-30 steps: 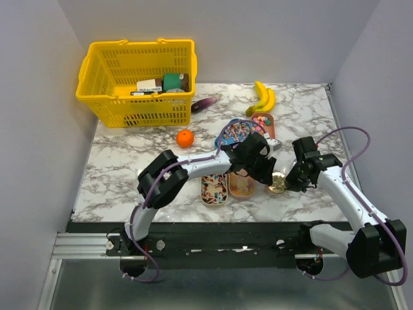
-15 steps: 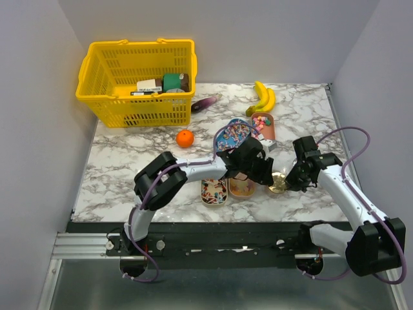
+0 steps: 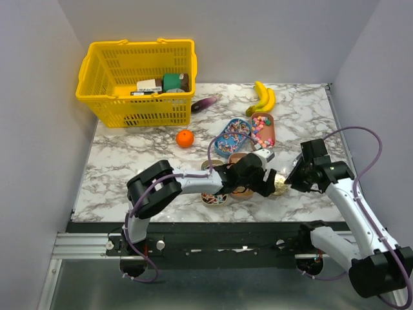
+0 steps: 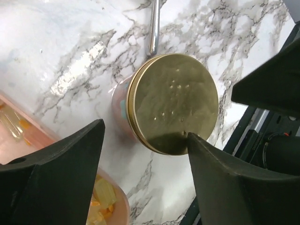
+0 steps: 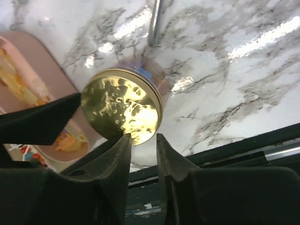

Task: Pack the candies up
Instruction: Close the bottle lid on the packing bottle.

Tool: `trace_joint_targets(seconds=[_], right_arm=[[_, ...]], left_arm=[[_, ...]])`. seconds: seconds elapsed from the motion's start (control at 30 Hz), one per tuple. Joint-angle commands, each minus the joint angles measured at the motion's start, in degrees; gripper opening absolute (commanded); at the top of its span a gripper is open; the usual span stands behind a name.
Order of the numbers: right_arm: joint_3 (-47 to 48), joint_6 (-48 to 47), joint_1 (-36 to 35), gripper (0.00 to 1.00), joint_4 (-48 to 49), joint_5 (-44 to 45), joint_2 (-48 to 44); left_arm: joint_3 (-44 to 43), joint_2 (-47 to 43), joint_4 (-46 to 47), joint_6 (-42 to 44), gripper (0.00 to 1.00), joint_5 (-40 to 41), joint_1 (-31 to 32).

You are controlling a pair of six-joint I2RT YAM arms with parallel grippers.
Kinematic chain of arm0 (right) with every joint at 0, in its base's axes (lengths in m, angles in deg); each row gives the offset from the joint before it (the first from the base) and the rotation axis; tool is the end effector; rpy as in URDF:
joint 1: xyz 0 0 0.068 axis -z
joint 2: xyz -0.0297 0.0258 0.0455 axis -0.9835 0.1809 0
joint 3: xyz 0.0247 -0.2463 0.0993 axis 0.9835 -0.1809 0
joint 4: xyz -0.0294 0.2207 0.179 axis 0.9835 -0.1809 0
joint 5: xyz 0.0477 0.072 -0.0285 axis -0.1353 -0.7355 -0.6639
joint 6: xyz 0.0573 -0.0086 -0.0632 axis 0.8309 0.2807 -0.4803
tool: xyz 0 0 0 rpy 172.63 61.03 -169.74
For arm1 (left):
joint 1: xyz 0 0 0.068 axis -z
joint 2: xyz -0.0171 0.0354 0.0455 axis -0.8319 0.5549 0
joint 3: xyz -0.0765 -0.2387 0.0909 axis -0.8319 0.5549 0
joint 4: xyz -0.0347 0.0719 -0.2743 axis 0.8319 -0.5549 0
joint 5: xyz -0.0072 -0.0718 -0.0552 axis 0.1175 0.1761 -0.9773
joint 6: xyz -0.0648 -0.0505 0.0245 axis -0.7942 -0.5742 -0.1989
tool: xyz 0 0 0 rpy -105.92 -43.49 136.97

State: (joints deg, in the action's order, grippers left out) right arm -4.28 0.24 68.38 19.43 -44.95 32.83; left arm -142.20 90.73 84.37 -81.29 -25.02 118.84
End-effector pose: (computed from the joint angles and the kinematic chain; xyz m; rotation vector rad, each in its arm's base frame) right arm 0.2087 0.0345 0.2043 0.8199 2.6016 0.1658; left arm 0.2156 -0.4294 0.1353 0.6710 2.2179 -1.0108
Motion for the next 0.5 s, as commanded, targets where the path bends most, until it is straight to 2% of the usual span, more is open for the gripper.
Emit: trace_joint_targets(seconds=[0.0, 0.13, 0.3, 0.47], right_arm=[[1.0, -3.2, -0.3, 0.39, 3.3, -2.8, -3.5], [-0.5, -3.0, -0.3, 0.41, 6.4, -2.3, -6.1], [-5.8, -4.0, -0.3, 0.43, 11.9, -3.1, -11.0], [-5.2, -3.9, -0.2, 0.43, 9.5, -3.9, -12.7]], left_arm=[[4.1, -2.6, 0.2, 2.0, 0.91, 10.3, 3.1], [7.2, -4.8, 5.8, 2.2, 0.99, 15.0, 5.5], [11.2, -5.4, 13.0, 3.2, 0.99, 21.6, 10.0], [13.4, -5.2, 17.4, 1.7, 0.99, 25.8, 13.0]])
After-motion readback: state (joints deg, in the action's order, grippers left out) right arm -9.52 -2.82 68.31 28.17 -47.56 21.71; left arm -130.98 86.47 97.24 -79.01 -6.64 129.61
